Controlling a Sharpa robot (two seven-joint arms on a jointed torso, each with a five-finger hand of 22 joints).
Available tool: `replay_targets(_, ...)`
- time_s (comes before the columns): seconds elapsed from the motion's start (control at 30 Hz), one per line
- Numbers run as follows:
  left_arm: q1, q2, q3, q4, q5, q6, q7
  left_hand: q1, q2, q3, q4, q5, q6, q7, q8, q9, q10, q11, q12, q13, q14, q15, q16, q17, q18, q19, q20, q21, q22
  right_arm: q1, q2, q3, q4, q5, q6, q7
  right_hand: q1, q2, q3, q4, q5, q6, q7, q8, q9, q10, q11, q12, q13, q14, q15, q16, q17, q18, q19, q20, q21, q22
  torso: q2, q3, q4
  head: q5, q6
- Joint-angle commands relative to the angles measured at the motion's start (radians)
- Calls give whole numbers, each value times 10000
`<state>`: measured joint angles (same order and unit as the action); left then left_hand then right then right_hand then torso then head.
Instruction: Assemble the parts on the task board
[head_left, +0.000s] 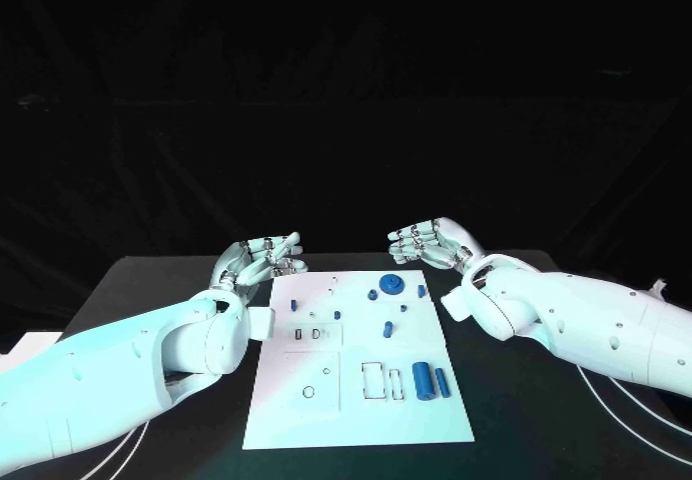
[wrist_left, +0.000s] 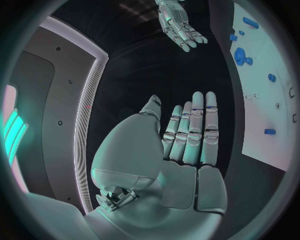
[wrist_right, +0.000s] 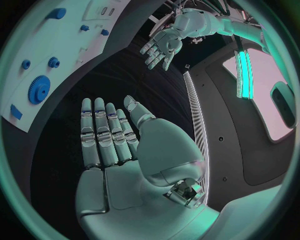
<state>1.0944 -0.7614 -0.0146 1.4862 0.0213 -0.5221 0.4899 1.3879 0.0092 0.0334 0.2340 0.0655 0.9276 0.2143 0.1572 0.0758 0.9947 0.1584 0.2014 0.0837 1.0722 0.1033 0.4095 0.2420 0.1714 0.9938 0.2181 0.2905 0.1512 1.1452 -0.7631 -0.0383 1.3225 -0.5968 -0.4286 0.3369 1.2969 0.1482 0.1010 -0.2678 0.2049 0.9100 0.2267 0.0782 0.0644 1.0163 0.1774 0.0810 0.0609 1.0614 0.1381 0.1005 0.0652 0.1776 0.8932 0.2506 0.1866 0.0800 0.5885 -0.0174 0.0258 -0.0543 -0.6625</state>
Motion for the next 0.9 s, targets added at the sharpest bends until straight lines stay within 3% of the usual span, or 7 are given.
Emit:
replay_targets(0.03,17,-170,17,284,1,349,28,42,127,-109,-20,47,145,-23,34,-11,134,-29,59,29,166,-44,300,254,115,223,-87,90,51,62,-42,27,63,-1770,-417,-323,32,-228,303,-203,-6,662,-146,-103,22,865,-243,-123,34,1268,-398,176,130,73,1049,-427,517,127,227,16,80,-50,69)
replay_targets(0.13,24,-368,34,580,2,424,-67,68,149,-164,-54,46,234,-69,37,-10,242,-80,94,65,399,-144,750,580,113,527,-186,252,146,130,-98,56,60,-2622,-349,-586,82,-357,387,-207,-13,740,-188,-113,21,1088,-351,-129,48,1916,-585,401,286,82,1524,-655,860,271,357,20,97,-122,111)
replay_targets(0.3,29,-667,87,1133,141,606,-229,80,190,-258,-90,47,355,-132,38,-5,400,-188,160,136,695,-292,1815,1300,97,1058,-373,654,409,266,-125,78,17,-4047,0,-1123,224,-638,353,-179,9,1034,-407,-76,34,1742,-650,-16,109,3719,-1137,1370,944,50,2887,-1293,2110,892,600,19,99,-178,202)
replay_targets(0.43,29,-830,112,1546,360,739,-318,146,217,-293,-159,39,432,-180,63,0,537,-267,282,218,805,-412,2861,1978,79,1404,-517,1071,712,352,-102,87,42,-5263,359,-1795,123,-702,336,-127,137,1036,-466,-123,17,1960,-793,-47,106,4458,-1337,2015,1462,50,3392,-1527,2814,1276,738,28,115,-206,259)
replay_targets(0.47,29,-860,116,1639,398,780,-338,137,241,-297,-161,36,441,-173,69,-3,531,-288,311,247,651,-406,3220,2226,58,1410,-551,1202,835,369,-98,89,62,-5546,416,-1966,77,-717,364,-129,170,1092,-558,-113,22,2093,-846,-64,110,4456,-1439,2487,1821,27,3553,-1614,3146,1464,776,29,128,-223,257)
replay_targets(0.73,28,-1018,128,2203,719,1018,-432,181,267,-260,-214,52,441,-200,90,-8,526,-295,421,349,409,-448,4099,2761,33,1350,-598,1600,1223,514,-48,149,146,-7054,522,-2937,-165,-826,709,-158,144,1207,-624,-143,13,2295,-967,-155,109,4401,-1519,4727,3643,-3,3545,-1716,4549,2341,972,36,235,-298,347)
replay_targets(0.9,28,-1112,131,2426,803,1194,-469,184,272,-256,-225,54,429,-200,91,-10,500,-294,434,367,368,-449,4249,2842,32,1322,-604,1690,1315,612,-20,182,208,-7727,366,-3261,-325,-899,974,-126,150,1317,-639,-125,22,2198,-963,-161,96,4444,-1513,7016,6004,24,3446,-1708,5349,2854,1090,49,275,-305,363)
